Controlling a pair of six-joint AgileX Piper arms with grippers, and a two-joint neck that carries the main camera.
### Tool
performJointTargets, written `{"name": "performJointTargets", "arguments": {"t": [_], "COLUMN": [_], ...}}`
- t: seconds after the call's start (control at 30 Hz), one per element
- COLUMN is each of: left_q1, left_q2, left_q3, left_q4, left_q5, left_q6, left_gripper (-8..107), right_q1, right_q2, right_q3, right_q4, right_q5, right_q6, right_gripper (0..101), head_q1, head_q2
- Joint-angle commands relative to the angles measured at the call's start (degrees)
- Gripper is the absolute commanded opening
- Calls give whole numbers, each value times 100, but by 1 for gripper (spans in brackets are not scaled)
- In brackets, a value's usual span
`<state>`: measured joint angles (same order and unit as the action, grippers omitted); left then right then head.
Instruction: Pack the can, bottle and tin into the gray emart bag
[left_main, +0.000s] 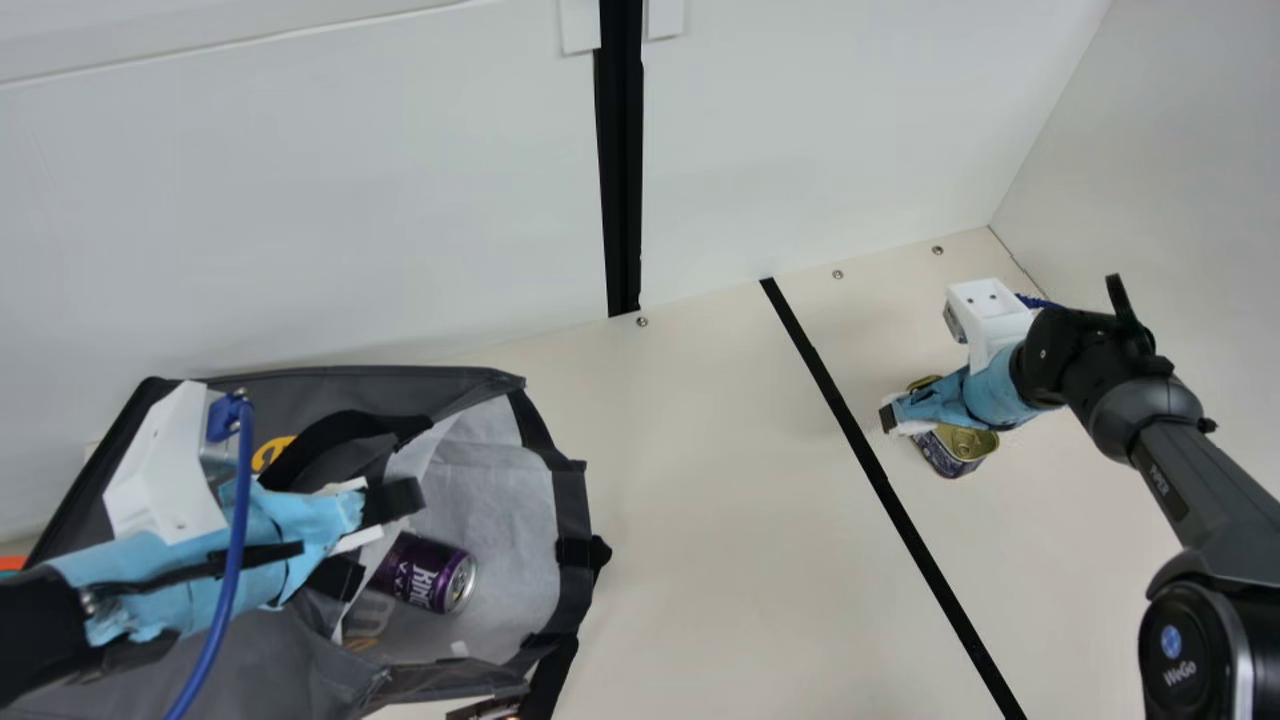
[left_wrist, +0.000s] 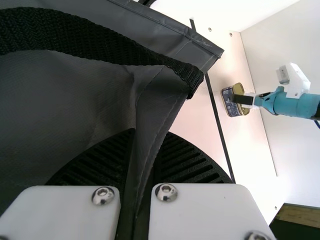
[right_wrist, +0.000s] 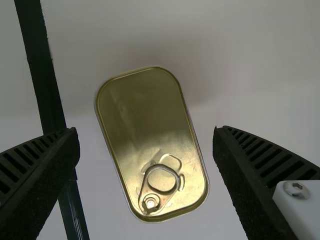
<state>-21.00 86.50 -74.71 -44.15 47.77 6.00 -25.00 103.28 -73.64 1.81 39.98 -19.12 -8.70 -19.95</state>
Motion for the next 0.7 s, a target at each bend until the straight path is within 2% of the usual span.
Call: {"name": "performJointTargets", "arguments": {"t": [0.0,0.27,0.67], "left_q1": [0,0,0], "left_q2": [0,0,0], "left_q3": [0,0,0], "left_q4": [0,0,0], "left_q5": [0,0,0], "left_q6": [0,0,0], "left_gripper": [10,10,10], "right_q1": [16,50,35], "right_q2": [79,368,421], "right_q3": [-29,-200,-246], "right_q4": [4,34,92], "right_q5": [0,20,110], "right_q6": [-27,-101,-193], "right_gripper": [91,91,11], "head_q1": [-130,-130,-130], "head_q2": [-5,-5,-5]}}
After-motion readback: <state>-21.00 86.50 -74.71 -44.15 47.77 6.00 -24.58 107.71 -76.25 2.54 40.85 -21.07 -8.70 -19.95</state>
